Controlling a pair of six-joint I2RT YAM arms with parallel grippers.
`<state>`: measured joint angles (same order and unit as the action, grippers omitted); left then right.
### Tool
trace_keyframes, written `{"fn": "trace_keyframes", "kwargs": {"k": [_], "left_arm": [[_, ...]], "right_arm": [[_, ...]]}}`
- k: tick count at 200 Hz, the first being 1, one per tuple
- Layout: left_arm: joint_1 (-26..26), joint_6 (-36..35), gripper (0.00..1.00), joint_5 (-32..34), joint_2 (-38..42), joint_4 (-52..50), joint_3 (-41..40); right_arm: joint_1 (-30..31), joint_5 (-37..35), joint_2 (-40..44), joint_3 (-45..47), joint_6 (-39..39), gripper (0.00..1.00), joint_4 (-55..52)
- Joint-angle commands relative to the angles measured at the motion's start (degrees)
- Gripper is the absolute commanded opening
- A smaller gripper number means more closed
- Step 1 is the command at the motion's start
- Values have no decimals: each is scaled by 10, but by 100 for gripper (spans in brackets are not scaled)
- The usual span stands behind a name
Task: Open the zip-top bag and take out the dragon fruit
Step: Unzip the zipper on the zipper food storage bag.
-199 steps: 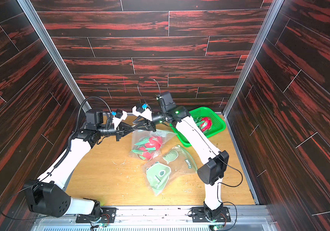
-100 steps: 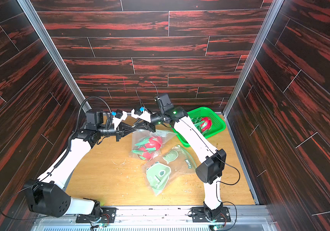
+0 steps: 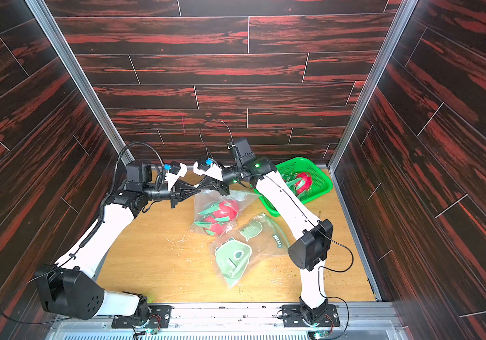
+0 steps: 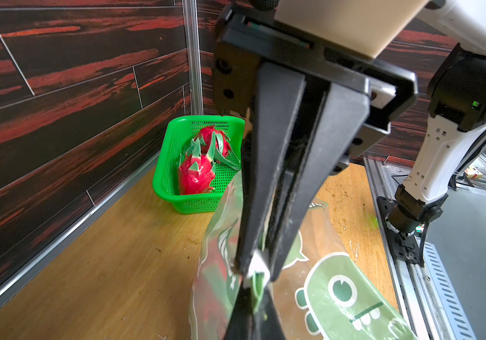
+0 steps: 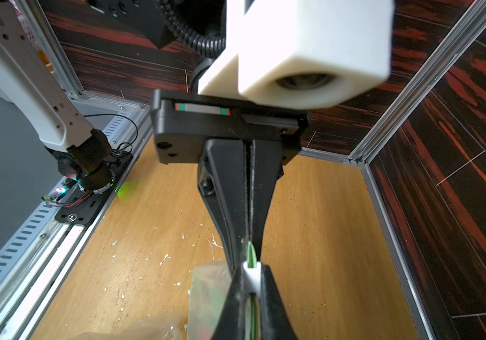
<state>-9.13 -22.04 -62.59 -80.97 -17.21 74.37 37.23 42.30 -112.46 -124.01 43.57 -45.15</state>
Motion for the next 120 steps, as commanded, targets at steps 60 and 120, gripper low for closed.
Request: {"fn": "trace_keyframes", "kwargs": {"k": [60,120], "left_arm": [[-2,66,0,71,60,94,-4],[2,147,0,191,122,221,-69]], "right_arm": [[-27,-21,16,29,-26,0,15],[-76,-13,84,166,-46,0,101]]}}
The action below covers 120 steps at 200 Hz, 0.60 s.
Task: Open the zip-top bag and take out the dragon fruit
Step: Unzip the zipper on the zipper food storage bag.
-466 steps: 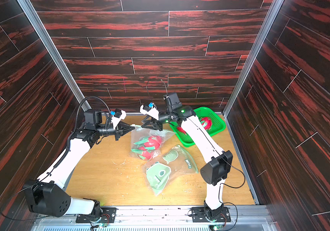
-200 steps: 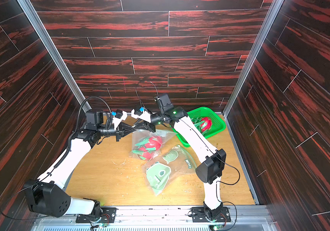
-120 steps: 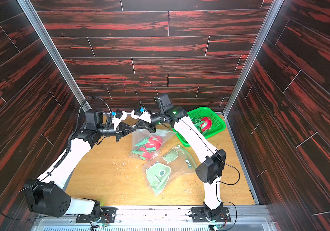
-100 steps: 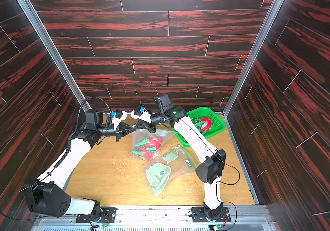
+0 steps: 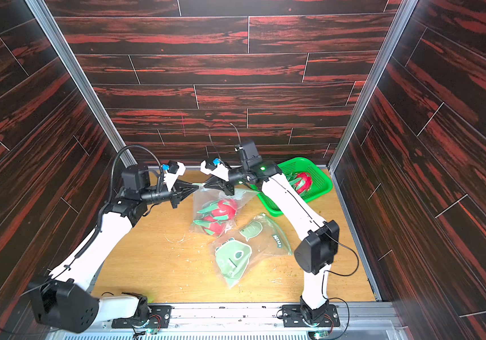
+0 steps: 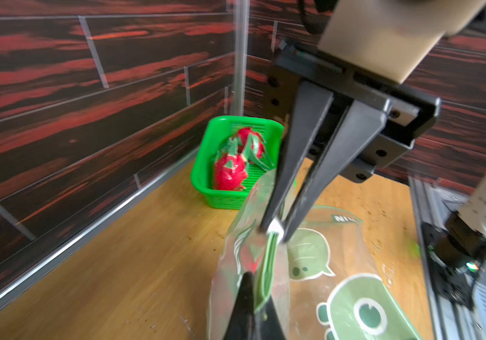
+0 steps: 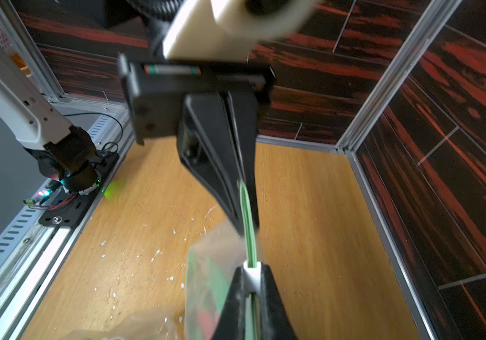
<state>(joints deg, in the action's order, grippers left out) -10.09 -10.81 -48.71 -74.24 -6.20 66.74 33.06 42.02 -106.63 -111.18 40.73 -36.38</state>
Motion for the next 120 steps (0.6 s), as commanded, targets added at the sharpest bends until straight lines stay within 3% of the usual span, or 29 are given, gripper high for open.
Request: {"fn": "trace_keyframes", "kwargs": {"k": [1,43,120], "left_arm": [[12,35,0,53,55,111,8],[20,38,0,74,71,100,10],[34,62,0,168,97,78,26]], "right_arm": [[-35,-10,27,39,-18,0,14],[-76,-6,52,103,-31,0,47],[-131,-3,98,194,-47,0,97]]}}
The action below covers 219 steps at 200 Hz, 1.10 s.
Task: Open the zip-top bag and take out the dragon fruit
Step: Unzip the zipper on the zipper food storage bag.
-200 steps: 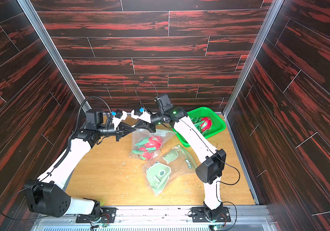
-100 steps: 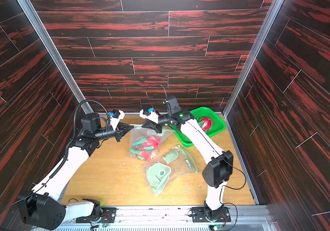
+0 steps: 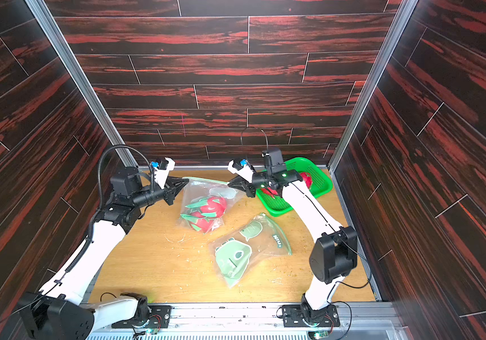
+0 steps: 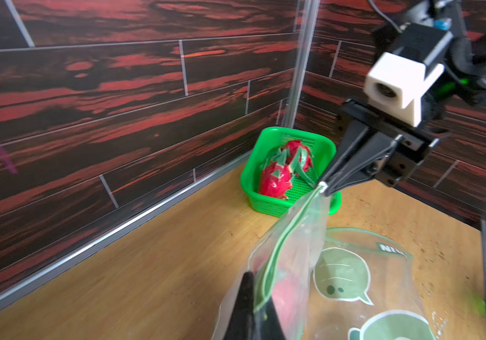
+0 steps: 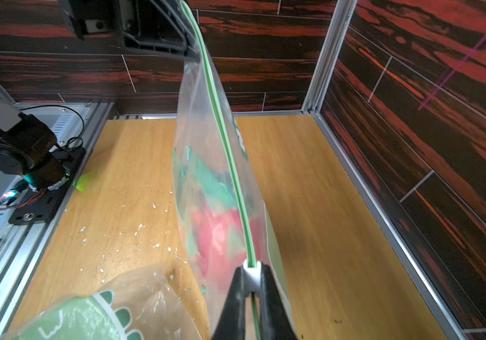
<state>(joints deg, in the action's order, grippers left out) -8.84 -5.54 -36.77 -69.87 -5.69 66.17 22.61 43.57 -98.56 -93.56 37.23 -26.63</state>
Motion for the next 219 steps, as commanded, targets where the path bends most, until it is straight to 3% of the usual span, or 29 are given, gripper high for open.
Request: {"fn": "trace_keyframes", "kwargs": {"k": [1,135,219], "left_arm": [[21,10,0,49,53,73,32],[27,11,0,60,52,46,50],[28,29,0,-11,36,44,51]], "right_arm": [[-27,-18,18,19,-12,0,0],[-89,-23,54,73,-17,0,20],[-93,33,58,55,-53,0,52]]}}
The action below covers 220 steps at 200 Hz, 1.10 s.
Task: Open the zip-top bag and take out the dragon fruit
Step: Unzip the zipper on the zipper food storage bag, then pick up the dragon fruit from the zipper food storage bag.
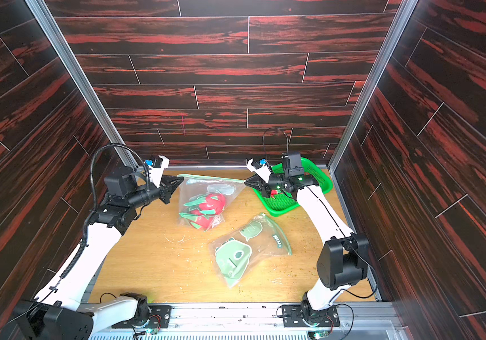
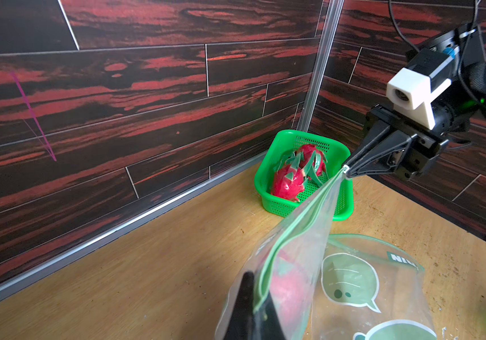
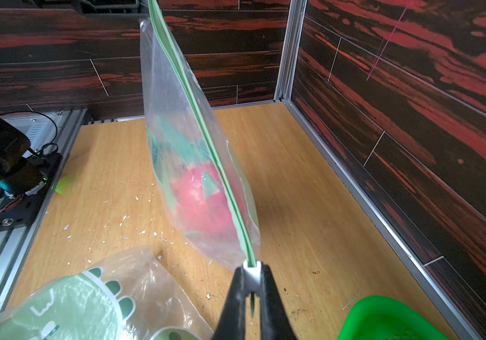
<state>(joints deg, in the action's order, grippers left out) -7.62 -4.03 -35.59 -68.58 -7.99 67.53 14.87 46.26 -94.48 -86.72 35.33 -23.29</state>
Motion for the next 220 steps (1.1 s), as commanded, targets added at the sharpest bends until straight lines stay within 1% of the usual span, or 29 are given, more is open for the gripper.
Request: {"fn": "trace_keyframes", "kwargs": {"k": [1,11,27,51,73,102,116,132,145,155,163,177,186,192,209,220], "left_arm": [[15,14,0,-24,23,67,37],[15,16,0,-36,15,73,33],[15,20,0,-38,3,70,34],[15,24,0,-55,0,64,29],[14,37,0,-65,3,77,6],[13,48,0,-75,10,79,-25],[12,79,7,-63,8,80,-39],[12,86,8,-72,-7,55,-33],[12,85,10,-92,-17,32,-29],[12,89,13,-100,-23,22,-27],[13,106,18,-96,-26,15,-25],[12,138,33,-94,-34,-6,-12],[12,150,41,-93,-40,-35,8],[13,156,44,-87,-45,-55,22],[12,172,53,-42,-52,-117,66],[12,166,60,-30,-57,-164,99]], "right_arm": [[-15,5,17,-14,-36,0,20],[-12,-4,14,-20,-64,0,47],[-7,-22,4,-37,-108,0,89],[14,-58,-26,-86,-142,0,103],[39,-86,-60,-136,-144,0,92],[58,-89,-89,-165,-148,0,94],[64,-89,-99,-167,-147,0,99],[69,-88,-107,-166,-146,0,104],[73,-84,-113,-166,-146,0,106],[74,-81,-115,-166,-146,0,107],[76,-79,-118,-166,-144,0,107],[80,-73,-118,-167,-140,0,107],[81,-67,-119,-167,-136,0,106],[81,-61,-119,-166,-133,0,105],[82,-50,-116,-166,-127,0,101],[83,-47,-112,-165,-121,0,97]]}}
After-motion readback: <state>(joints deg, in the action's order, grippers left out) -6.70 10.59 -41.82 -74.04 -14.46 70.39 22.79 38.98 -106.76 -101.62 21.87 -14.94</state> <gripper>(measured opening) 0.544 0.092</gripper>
